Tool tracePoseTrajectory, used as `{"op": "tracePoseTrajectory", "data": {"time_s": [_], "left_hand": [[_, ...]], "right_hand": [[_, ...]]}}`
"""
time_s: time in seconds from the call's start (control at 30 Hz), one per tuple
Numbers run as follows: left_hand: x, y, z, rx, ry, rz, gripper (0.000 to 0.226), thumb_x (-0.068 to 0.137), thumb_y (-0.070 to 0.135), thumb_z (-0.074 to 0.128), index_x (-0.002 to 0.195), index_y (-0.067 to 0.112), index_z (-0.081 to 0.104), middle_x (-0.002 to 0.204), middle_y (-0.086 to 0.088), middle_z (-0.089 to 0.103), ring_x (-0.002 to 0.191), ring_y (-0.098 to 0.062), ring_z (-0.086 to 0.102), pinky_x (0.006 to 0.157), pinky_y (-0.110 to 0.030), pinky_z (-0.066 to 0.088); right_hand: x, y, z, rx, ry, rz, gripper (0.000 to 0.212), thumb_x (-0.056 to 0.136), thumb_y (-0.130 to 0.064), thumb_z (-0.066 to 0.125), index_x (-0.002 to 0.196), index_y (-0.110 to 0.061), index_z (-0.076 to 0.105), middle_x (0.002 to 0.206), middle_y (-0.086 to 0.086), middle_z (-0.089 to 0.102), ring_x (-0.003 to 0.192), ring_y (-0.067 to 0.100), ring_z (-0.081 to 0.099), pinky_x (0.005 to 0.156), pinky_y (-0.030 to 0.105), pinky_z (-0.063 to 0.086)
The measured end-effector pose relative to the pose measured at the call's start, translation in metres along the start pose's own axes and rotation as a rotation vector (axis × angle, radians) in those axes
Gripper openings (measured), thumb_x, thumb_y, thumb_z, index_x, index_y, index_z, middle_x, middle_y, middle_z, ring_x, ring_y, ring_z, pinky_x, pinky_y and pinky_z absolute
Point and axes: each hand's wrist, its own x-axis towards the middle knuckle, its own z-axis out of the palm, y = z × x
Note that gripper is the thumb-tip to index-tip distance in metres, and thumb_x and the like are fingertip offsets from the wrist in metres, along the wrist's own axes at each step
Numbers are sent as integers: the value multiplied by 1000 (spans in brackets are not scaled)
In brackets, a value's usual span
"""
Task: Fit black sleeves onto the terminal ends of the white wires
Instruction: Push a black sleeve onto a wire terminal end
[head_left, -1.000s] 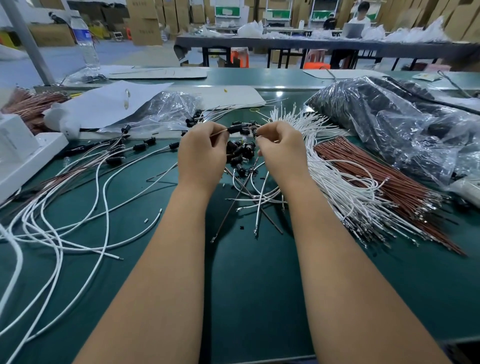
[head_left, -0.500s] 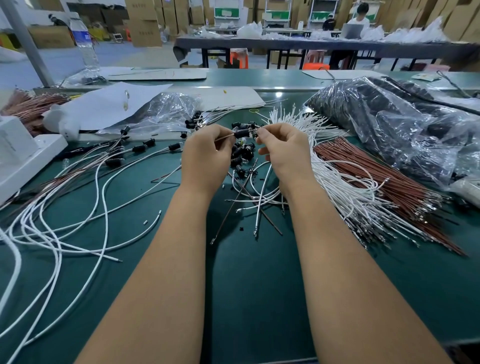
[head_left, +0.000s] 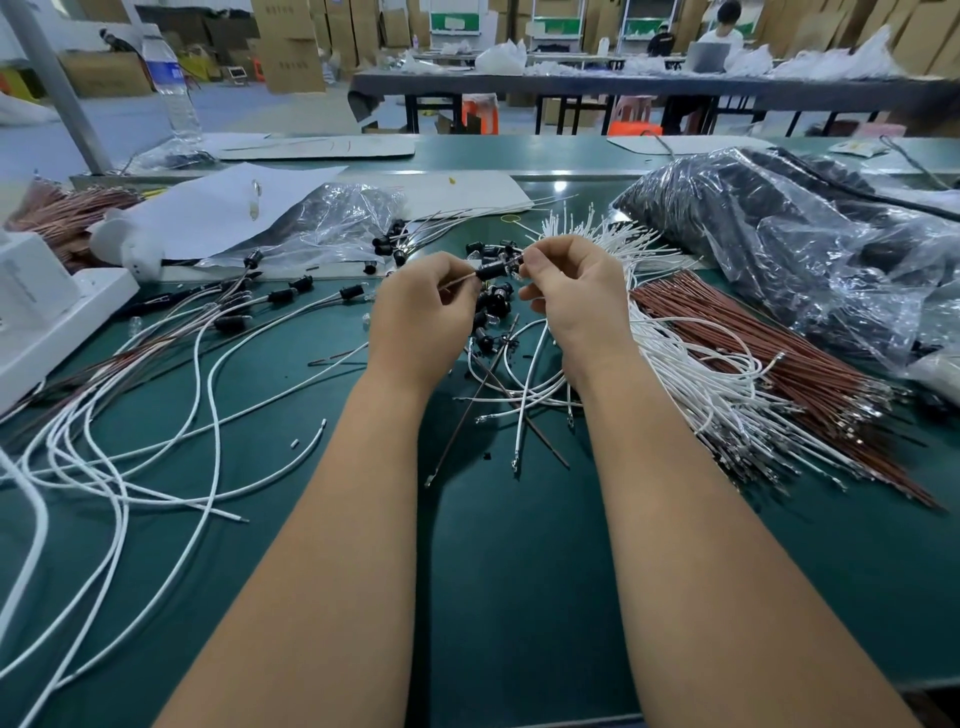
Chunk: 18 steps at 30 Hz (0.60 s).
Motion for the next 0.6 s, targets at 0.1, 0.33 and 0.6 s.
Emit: {"op": "tracePoseTrajectory", "data": {"time_s": [0.1, 0.33, 0.6], "left_hand": [[-2, 2, -1, -8, -29, 20, 9, 86, 13, 63, 82, 18, 69, 66, 16, 59, 58, 5, 53, 58, -12, 42], [-3, 5, 2, -95, -20, -29, 11, 87, 14, 62, 79, 18, 69, 60, 16, 57, 53, 4, 51, 52, -8, 37], [-4, 7, 4, -75, -38, -43, 12, 90, 12, 59, 83, 15, 69, 69, 5, 65, 62, -12, 58, 62, -27, 48]], "right_hand": [[-1, 0, 0, 1, -6, -9, 14, 94, -8, 59, 83, -16, 60, 80, 4, 63, 57, 5, 58, 56, 13, 45], [-1, -1, -1, 40, -5, 25, 13, 93, -10, 60, 81, -15, 62, 70, -3, 62, 54, 5, 58, 55, 16, 47], [-9, -2, 3, -170, -50, -85, 22, 92, -13, 52, 72, -18, 51, 68, 8, 55, 63, 19, 52, 65, 46, 52]]}}
